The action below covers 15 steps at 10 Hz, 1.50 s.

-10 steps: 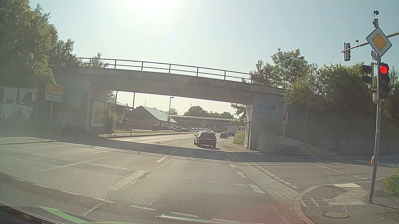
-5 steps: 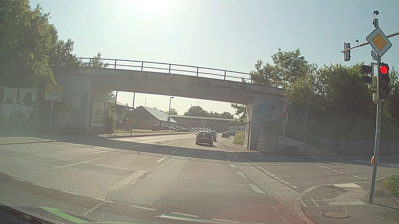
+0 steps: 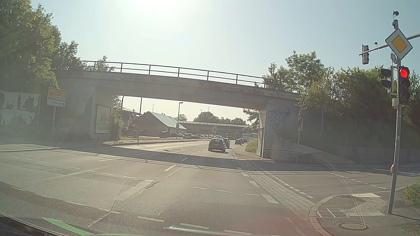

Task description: Follow the waypoints while adhering to traffic rules and regulations

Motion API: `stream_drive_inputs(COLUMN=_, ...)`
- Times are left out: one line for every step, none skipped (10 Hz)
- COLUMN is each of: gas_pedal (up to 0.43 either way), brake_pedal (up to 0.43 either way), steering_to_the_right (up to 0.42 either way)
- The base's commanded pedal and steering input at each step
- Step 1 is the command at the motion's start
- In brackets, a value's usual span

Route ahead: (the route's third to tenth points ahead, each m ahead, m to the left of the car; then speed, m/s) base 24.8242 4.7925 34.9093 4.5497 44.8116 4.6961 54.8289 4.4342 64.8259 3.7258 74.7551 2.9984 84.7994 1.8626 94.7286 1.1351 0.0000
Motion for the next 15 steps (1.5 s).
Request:
stream_drive_inputs(gas_pedal=0.0, brake_pedal=0.299, steering_to_the_right=0.01)
stream_drive_inputs(gas_pedal=0.0, brake_pedal=0.299, steering_to_the_right=0.01)
stream_drive_inputs(gas_pedal=0.0, brake_pedal=0.299, steering_to_the_right=0.01)
stream_drive_inputs(gas_pedal=0.0, brake_pedal=0.299, steering_to_the_right=0.01)
stream_drive_inputs(gas_pedal=0.0, brake_pedal=0.299, steering_to_the_right=0.01)
stream_drive_inputs(gas_pedal=0.0, brake_pedal=0.299, steering_to_the_right=0.01)
stream_drive_inputs(gas_pedal=0.0, brake_pedal=0.299, steering_to_the_right=0.01)
stream_drive_inputs(gas_pedal=0.0, brake_pedal=0.299, steering_to_the_right=0.01)
stream_drive_inputs(gas_pedal=0.0, brake_pedal=0.299, steering_to_the_right=0.01)
stream_drive_inputs(gas_pedal=0.0, brake_pedal=0.299, steering_to_the_right=0.01)
stream_drive_inputs(gas_pedal=0.0, brake_pedal=0.299, steering_to_the_right=0.01)
stream_drive_inputs(gas_pedal=0.0, brake_pedal=0.299, steering_to_the_right=0.01)
stream_drive_inputs(gas_pedal=0.0, brake_pedal=0.299, steering_to_the_right=0.01)
stream_drive_inputs(gas_pedal=0.0, brake_pedal=0.299, steering_to_the_right=0.01)
stream_drive_inputs(gas_pedal=0.0, brake_pedal=0.299, steering_to_the_right=0.01)
